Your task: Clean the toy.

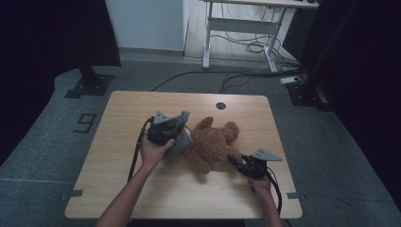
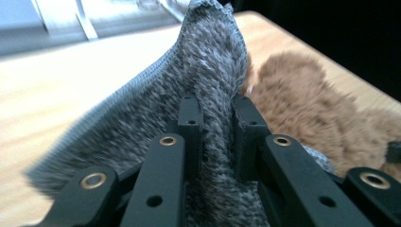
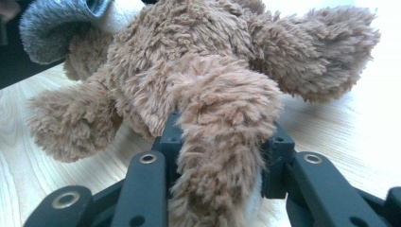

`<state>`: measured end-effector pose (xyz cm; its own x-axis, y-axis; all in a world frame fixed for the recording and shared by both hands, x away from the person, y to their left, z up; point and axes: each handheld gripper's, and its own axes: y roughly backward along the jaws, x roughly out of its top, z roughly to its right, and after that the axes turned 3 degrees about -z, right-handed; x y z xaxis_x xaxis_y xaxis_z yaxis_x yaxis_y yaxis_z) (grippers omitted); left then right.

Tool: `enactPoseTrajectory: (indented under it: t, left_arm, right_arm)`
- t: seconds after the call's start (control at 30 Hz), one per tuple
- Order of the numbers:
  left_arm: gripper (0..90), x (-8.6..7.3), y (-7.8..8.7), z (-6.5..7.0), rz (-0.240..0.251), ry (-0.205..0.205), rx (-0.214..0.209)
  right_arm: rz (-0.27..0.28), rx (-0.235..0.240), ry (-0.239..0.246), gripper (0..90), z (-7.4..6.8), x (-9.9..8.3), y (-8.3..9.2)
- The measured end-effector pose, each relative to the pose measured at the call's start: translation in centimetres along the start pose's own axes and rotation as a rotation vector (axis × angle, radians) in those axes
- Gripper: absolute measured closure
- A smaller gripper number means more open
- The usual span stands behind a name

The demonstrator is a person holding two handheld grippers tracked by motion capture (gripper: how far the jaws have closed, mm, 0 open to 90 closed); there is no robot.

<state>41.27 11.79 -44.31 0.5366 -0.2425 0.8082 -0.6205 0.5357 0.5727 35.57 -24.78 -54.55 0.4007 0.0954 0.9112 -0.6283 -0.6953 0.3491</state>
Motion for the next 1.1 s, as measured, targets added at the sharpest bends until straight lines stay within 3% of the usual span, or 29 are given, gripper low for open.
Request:
enactPoseTrajectory:
  t: [0.17, 0.23, 0.33, 0.43, 0.53, 0.67, 0.77, 0.83, 0.9, 1.1]
  left_arm:
    - [75.8, -1.7, -0.3, -0.6, 0.0, 0.011, -0.018]
    - [75.9, -2.4, 0.1, -0.9, 0.002, 0.052, -0.059]
    - [76.0, -3.5, 0.6, -0.9, 0.01, 0.064, -0.085]
    - [76.2, -4.4, 1.1, -0.6, 0.027, 0.064, -0.098]
    - [76.3, -5.3, 1.3, -0.3, 0.044, 0.068, -0.104]
    - [76.4, -5.8, 1.7, -0.1, 0.047, 0.065, -0.11]
    - [76.4, -6.2, 1.8, -0.1, 0.05, 0.07, -0.118]
    - [76.4, -6.3, 1.9, -0.2, 0.051, 0.07, -0.12]
    - [76.3, -6.5, 2.0, -0.2, 0.05, 0.069, -0.122]
    - [76.1, -7.3, 2.4, -0.2, 0.063, 0.086, -0.127]
  right_arm:
    - [-0.022, 0.0, -0.005, 58.9, -0.1, 0.0, -0.1]
    - [-0.044, -0.002, -0.01, 52.5, -0.1, 0.0, -0.2]
    - [-0.071, -0.023, -0.005, 42.5, -0.5, 0.3, 0.0]
    - [-0.031, -0.038, -0.025, 32.9, -1.2, 1.2, 0.6]
    - [-0.029, -0.058, -0.037, 26.2, -2.0, 2.3, 0.6]
    - [-0.056, -0.065, -0.023, 20.1, -3.1, 3.6, -0.8]
    - [-0.121, -0.058, -0.017, 14.8, -3.9, 3.9, -2.6]
    - [-0.159, -0.074, 0.002, 13.9, -4.3, 3.6, -3.8]
    - [-0.195, -0.06, 0.006, 14.0, -4.5, 3.3, -4.9]
    - [-0.2, -0.078, 0.032, 32.8, -4.3, 2.6, -5.8]
